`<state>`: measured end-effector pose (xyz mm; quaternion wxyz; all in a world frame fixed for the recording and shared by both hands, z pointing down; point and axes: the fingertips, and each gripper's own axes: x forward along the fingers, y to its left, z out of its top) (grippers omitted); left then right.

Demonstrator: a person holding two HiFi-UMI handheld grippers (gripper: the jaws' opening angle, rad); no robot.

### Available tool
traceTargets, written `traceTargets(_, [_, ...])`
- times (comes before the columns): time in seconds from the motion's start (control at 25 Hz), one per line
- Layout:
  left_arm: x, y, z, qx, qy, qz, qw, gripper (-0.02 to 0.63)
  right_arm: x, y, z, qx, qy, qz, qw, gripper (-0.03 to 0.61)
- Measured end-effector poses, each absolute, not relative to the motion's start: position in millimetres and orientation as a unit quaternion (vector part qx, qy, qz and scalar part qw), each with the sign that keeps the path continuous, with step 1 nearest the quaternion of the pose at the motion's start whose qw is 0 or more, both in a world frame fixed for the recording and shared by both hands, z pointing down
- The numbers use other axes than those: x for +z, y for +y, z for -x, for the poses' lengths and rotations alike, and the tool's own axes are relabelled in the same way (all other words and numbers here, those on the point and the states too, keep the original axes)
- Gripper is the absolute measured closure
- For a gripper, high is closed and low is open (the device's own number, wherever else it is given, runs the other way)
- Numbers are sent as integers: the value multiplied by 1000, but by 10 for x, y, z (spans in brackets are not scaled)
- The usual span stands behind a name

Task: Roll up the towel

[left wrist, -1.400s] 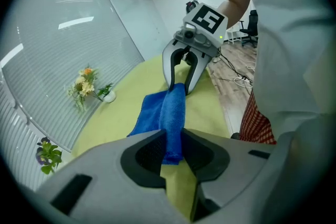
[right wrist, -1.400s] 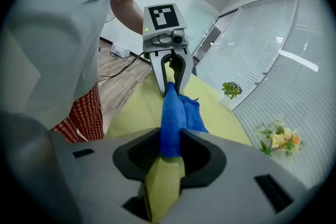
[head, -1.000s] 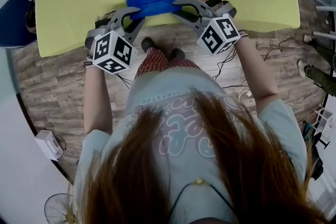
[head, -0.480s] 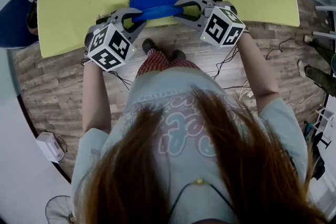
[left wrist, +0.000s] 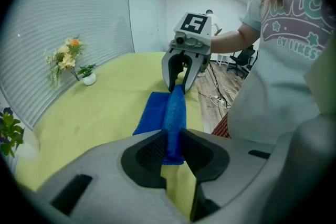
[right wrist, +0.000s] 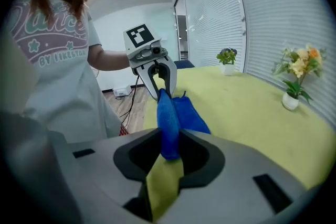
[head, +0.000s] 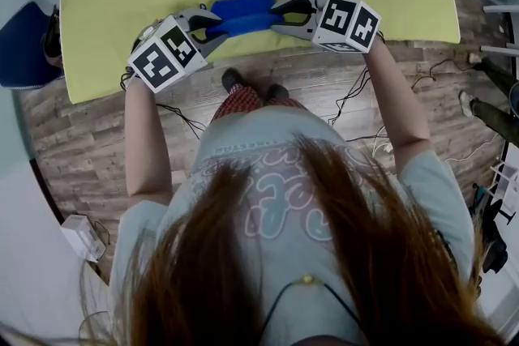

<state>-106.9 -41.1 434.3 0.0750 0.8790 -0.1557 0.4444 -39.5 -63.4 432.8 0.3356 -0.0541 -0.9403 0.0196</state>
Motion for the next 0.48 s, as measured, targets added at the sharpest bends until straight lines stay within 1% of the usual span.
traceTargets(0.24, [4360,-483,1065,442,-153,-879,94,534,4317,-703,369,39,-941,52,331,462])
traceTargets(0.36, [4354,-522,1062,443,-155,-878,93,534,4312,-758,355,45,-943,42,326,436])
traceTargets(0.48, [4344,-561,1060,443,-159,-878,86,532,4288,-796,345,42,-948,32,314,431])
